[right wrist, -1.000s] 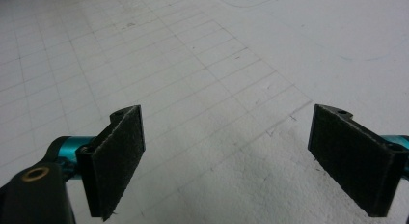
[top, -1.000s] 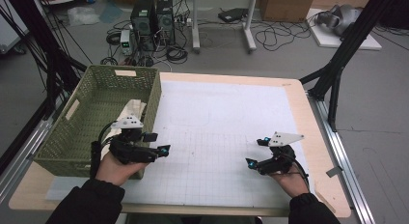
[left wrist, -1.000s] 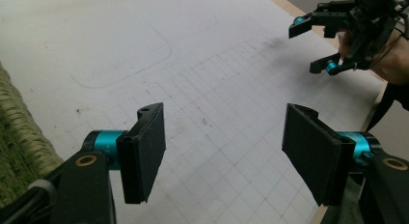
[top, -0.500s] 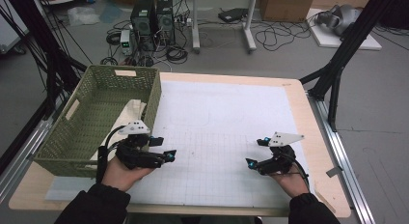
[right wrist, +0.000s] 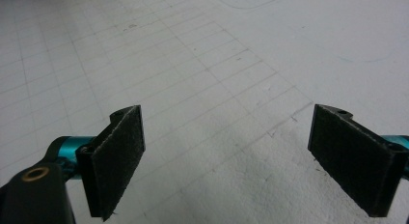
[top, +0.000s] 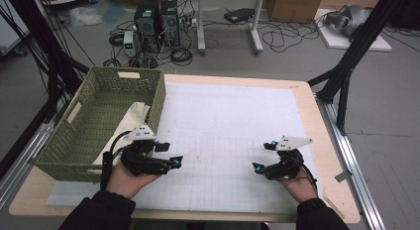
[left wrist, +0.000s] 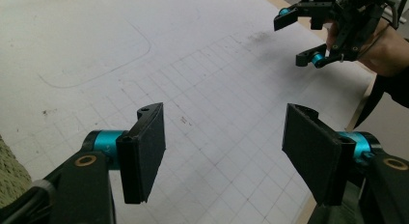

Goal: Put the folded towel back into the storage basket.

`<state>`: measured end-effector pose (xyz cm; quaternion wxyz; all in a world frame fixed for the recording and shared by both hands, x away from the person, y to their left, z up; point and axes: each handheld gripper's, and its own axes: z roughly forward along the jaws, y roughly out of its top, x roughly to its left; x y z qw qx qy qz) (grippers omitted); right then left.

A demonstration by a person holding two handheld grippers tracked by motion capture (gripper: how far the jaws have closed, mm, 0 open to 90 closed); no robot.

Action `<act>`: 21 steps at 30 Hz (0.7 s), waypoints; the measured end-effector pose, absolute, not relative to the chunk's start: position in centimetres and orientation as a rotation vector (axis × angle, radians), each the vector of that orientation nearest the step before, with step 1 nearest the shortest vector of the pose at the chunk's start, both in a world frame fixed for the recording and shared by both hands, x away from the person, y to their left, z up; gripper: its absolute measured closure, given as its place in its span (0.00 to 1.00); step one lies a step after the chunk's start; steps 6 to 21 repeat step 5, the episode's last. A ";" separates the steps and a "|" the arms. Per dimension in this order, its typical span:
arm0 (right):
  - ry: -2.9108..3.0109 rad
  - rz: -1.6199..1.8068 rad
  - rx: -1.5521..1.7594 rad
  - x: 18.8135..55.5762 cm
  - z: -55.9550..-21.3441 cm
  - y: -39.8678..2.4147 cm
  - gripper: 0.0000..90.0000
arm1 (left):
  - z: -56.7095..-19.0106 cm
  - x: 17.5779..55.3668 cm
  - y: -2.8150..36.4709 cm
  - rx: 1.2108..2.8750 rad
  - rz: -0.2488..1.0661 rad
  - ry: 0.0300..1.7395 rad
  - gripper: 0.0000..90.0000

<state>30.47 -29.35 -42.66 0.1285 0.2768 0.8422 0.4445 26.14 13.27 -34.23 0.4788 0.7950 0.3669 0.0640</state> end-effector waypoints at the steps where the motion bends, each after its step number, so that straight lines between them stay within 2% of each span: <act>1: 2.447 1.295 0.809 30.5 -42.7 -29.3 0.13 | -34.2 26.1 13.3 1.946 0.157 0.893 0.36; 21: 2.448 1.298 0.807 30.4 -42.6 -29.4 0.13 | -34.3 26.1 13.1 1.943 0.154 0.891 0.35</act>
